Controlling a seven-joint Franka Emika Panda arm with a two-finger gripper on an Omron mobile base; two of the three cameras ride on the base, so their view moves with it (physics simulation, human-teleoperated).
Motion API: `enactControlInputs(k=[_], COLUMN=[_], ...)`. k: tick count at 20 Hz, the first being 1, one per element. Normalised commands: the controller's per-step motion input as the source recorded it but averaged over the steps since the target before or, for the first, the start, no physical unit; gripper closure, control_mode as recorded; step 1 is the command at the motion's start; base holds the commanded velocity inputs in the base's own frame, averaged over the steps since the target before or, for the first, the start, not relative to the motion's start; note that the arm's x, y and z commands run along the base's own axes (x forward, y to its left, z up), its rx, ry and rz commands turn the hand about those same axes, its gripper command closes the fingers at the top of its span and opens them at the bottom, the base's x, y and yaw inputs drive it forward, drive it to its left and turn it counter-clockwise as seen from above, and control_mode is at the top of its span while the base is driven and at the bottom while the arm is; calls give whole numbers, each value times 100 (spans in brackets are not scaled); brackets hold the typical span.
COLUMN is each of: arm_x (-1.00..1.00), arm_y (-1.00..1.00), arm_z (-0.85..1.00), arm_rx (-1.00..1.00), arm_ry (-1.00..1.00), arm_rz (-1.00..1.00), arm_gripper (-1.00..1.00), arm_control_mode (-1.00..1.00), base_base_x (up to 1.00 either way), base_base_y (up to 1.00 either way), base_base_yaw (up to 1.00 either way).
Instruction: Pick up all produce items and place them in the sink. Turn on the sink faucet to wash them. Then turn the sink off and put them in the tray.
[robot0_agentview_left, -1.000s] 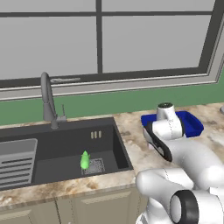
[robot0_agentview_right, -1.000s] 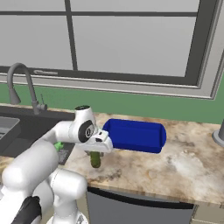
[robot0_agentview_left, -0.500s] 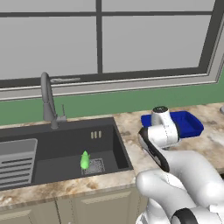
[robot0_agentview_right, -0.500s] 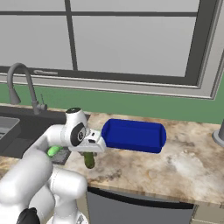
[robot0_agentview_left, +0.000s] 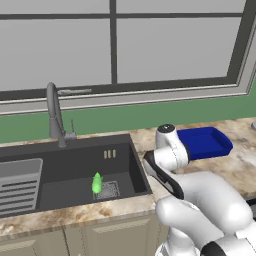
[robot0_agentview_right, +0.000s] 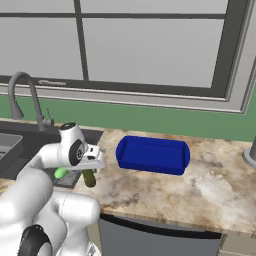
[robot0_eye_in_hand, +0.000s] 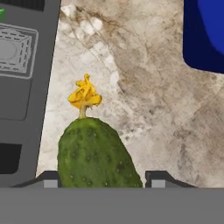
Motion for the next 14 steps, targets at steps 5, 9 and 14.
enactControlInputs(k=[5, 9, 14], arm_x=[58, 59, 67], arm_y=[74, 76, 69], arm_z=[3, 0, 0], arm_rx=[0, 0, 0], arm_ry=[10, 11, 12], arm_rz=[6, 4, 3], arm_gripper=[100, 100, 100], arm_control_mode=[-100, -100, -100], base_base_x=[0, 0, 0], base_base_y=[0, 0, 0], base_base_yaw=[0, 0, 0])
